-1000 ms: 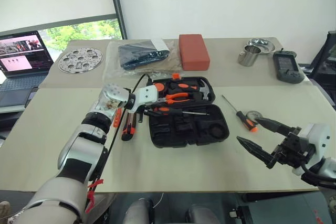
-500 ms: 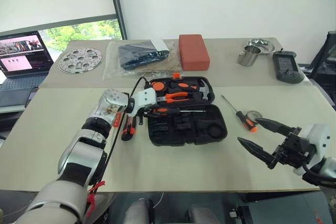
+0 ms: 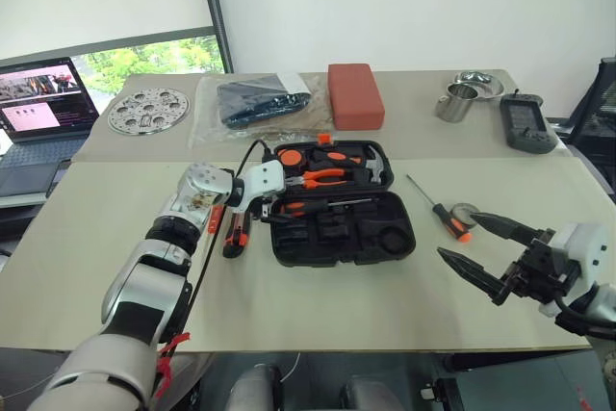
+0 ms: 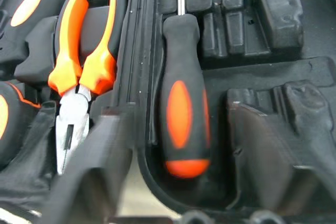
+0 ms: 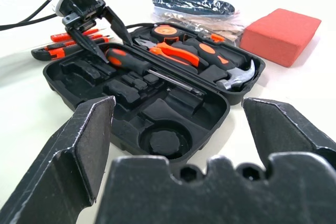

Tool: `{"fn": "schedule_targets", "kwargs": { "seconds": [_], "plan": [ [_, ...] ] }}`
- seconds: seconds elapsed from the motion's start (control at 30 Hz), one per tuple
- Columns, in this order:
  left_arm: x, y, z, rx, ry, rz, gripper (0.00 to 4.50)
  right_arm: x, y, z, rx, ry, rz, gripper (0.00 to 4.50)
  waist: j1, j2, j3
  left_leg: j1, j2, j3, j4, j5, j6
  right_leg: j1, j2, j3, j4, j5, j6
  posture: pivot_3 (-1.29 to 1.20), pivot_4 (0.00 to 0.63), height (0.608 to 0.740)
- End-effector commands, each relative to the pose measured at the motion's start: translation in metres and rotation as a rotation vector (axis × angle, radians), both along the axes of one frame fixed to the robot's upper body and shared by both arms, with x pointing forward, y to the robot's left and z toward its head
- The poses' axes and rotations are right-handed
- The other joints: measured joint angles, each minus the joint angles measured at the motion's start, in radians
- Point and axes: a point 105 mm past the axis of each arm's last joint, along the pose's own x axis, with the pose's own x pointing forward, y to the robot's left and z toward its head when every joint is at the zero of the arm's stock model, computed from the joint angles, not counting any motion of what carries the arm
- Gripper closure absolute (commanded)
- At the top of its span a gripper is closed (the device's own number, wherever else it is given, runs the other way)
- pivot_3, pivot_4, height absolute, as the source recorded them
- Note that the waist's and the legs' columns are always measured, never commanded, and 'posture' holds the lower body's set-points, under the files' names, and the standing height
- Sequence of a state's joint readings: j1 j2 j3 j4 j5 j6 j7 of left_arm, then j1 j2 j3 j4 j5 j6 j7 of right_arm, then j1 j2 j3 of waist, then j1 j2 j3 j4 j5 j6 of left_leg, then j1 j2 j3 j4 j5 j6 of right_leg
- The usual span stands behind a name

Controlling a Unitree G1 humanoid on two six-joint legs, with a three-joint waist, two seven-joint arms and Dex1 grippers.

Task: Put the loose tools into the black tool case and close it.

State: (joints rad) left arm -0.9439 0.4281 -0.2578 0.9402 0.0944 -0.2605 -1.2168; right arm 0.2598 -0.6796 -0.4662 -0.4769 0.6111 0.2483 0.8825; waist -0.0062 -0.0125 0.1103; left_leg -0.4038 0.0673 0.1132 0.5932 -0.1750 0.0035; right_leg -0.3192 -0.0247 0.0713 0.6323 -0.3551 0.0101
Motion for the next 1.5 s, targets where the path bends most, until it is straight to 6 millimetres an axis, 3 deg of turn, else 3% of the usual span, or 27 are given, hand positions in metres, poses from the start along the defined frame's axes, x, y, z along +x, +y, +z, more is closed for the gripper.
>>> {"fn": "schedule_targets", "kwargs": {
  "seconds": [0.03, 0.17, 0.23, 0.33, 0.5, 0.67, 0.83, 1.07, 1.3, 1.5],
  "plan": [
    [0.008, 0.009, 0.029, -0.012, -0.074, 0.015, 0.17, -0.001, -0.001, 0.010, -0.016, -0.052, 0.004, 0.00, -0.001, 0.000, 0.000, 0.000, 0.000, 0.000, 0.000, 0.000, 0.000, 0.000, 0.000, 0.000, 0.000, 0.000, 0.000, 0.00, 0.150, 0.740],
    [0.013, 0.003, 0.060, -0.107, -0.102, 0.028, 0.17, -0.001, 0.000, 0.009, -0.013, -0.050, 0.002, 0.00, 0.002, 0.001, 0.000, -0.001, 0.000, 0.000, 0.000, 0.000, 0.000, 0.000, 0.000, 0.000, 0.000, 0.000, 0.000, 0.00, 0.150, 0.740],
    [0.012, -0.009, 0.072, -0.185, -0.083, 0.009, 0.17, -0.002, 0.001, 0.008, -0.011, -0.049, 0.002, 0.00, 0.006, 0.001, -0.001, -0.001, 0.000, 0.000, 0.001, 0.000, 0.000, 0.000, 0.000, 0.000, 0.000, 0.000, 0.000, 0.00, 0.150, 0.740],
    [0.006, -0.027, 0.061, -0.183, -0.070, -0.034, 0.86, -0.001, 0.003, 0.008, -0.007, -0.050, 0.004, 0.00, 0.015, 0.002, -0.001, -0.001, -0.001, 0.000, 0.001, 0.000, 0.000, 0.000, -0.001, -0.001, 0.000, 0.000, 0.000, 0.00, 0.150, 0.740],
    [0.002, -0.052, 0.039, -0.177, -0.033, -0.062, 2.68, -0.002, 0.004, 0.008, -0.003, -0.051, 0.001, 0.00, 0.014, 0.002, -0.001, -0.001, 0.000, 0.000, 0.003, 0.000, 0.000, 0.000, 0.000, 0.000, 0.000, 0.000, 0.000, 0.00, 0.150, 0.740],
    [0.009, -0.072, 0.039, -0.188, -0.030, -0.036, 4.41, -0.004, 0.005, 0.010, -0.002, -0.055, -0.006, 0.00, 0.014, 0.000, 0.000, -0.002, 0.000, -0.001, 0.003, 0.000, 0.000, 0.000, 0.000, 0.000, 0.000, 0.000, 0.000, 0.00, 0.150, 0.740],
    [0.008, -0.075, 0.023, -0.148, 0.013, -0.037, 4.47, -0.005, 0.006, 0.011, -0.003, -0.057, -0.016, 0.00, 0.015, 0.000, 0.000, -0.002, -0.001, -0.001, 0.003, 0.000, 0.000, 0.000, 0.000, 0.000, 0.000, 0.000, 0.000, 0.00, 0.150, 0.740],
    [0.004, -0.057, -0.019, -0.011, 0.071, 0.003, 4.47, -0.005, 0.006, 0.011, -0.003, -0.056, -0.023, 0.00, 0.013, 0.000, 0.000, -0.001, -0.001, -0.001, 0.003, 0.000, 0.000, 0.000, 0.000, 0.000, 0.000, 0.000, 0.000, 0.00, 0.150, 0.740],
    [0.017, -0.055, -0.020, -0.016, 0.060, 0.125, 4.47, -0.005, 0.008, 0.010, -0.004, -0.050, -0.019, 0.00, 0.009, 0.001, -0.001, 0.001, -0.001, -0.001, 0.004, 0.000, 0.000, 0.001, 0.000, 0.000, 0.004, 0.000, 0.000, 0.00, 0.150, 0.740],
    [0.013, -0.054, -0.028, 0.013, 0.096, 0.109, 4.47, -0.003, 0.007, 0.010, -0.005, -0.052, -0.019, 0.00, 0.001, 0.001, -0.001, 0.005, -0.002, -0.002, 0.006, 0.001, 0.001, 0.002, 0.000, 0.001, 0.010, 0.000, 0.000, 0.00, 0.150, 0.740]
  ]
}}
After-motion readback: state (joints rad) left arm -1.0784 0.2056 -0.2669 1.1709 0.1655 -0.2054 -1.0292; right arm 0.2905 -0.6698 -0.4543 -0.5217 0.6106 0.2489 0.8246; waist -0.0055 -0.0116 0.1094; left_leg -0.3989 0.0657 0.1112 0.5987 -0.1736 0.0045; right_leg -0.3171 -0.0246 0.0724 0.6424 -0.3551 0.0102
